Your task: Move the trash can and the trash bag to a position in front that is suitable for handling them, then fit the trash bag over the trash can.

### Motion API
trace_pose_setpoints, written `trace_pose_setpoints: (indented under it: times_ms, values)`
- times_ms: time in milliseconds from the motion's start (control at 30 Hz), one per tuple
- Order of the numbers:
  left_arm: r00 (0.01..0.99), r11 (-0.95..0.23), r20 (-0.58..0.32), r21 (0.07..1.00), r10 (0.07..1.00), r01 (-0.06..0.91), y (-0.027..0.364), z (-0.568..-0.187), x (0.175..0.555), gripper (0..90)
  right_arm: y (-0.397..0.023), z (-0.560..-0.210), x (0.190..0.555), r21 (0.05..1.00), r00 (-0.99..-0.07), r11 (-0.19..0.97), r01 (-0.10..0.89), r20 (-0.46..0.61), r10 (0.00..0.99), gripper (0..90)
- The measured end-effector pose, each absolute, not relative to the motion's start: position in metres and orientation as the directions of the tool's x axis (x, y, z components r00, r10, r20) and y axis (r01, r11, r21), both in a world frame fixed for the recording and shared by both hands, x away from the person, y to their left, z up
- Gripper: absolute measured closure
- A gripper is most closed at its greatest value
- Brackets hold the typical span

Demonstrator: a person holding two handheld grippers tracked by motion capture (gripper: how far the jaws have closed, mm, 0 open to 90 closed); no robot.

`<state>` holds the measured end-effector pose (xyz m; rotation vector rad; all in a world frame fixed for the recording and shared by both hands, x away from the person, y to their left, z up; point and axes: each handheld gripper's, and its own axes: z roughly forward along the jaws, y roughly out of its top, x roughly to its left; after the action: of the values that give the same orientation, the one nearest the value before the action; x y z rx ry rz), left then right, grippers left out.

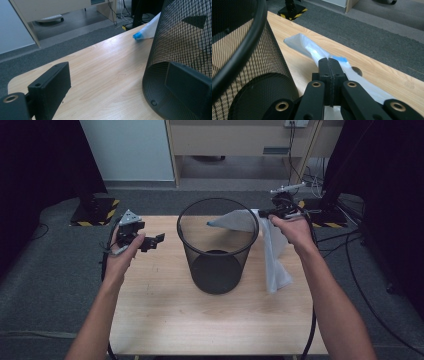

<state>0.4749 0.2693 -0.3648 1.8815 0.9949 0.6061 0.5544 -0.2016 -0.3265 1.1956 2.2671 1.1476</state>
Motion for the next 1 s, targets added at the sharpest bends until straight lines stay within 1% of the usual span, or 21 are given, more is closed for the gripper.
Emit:
trace_pose_setpoints:
  times_ms: [200,367,533,700,1000]
  values:
    - [0.563,-0.279,0.017,0.880,0.827,0.384,0.268,-0.354,0.478,5.5,-0.199,-0.315,0.558,0.785,-0.600,0.332,0.524,0.063,0.798,90.0]
    - [0.568,-0.275,0.028,0.894,0.822,0.354,0.266,-0.337,0.479,5.3,-0.193,-0.296,0.559,0.795,-0.607,0.335,0.506,0.052,0.793,90.0]
    - [0.577,-0.262,0.020,0.904,0.816,0.339,0.262,-0.329,0.480,4.9,-0.185,-0.289,0.559,0.795,-0.617,0.346,0.498,0.044,0.786,90.0]
    - [0.602,-0.283,0.038,0.905,0.798,0.317,0.253,-0.317,0.483,4.7,-0.176,-0.282,0.559,0.794,-0.630,0.363,0.488,0.032,0.776,90.0]
    - [0.631,-0.302,0.062,0.911,0.773,0.281,0.241,-0.308,0.487,4.8,-0.158,-0.273,0.554,0.802,-0.661,0.386,0.456,0.014,0.751,90.0]
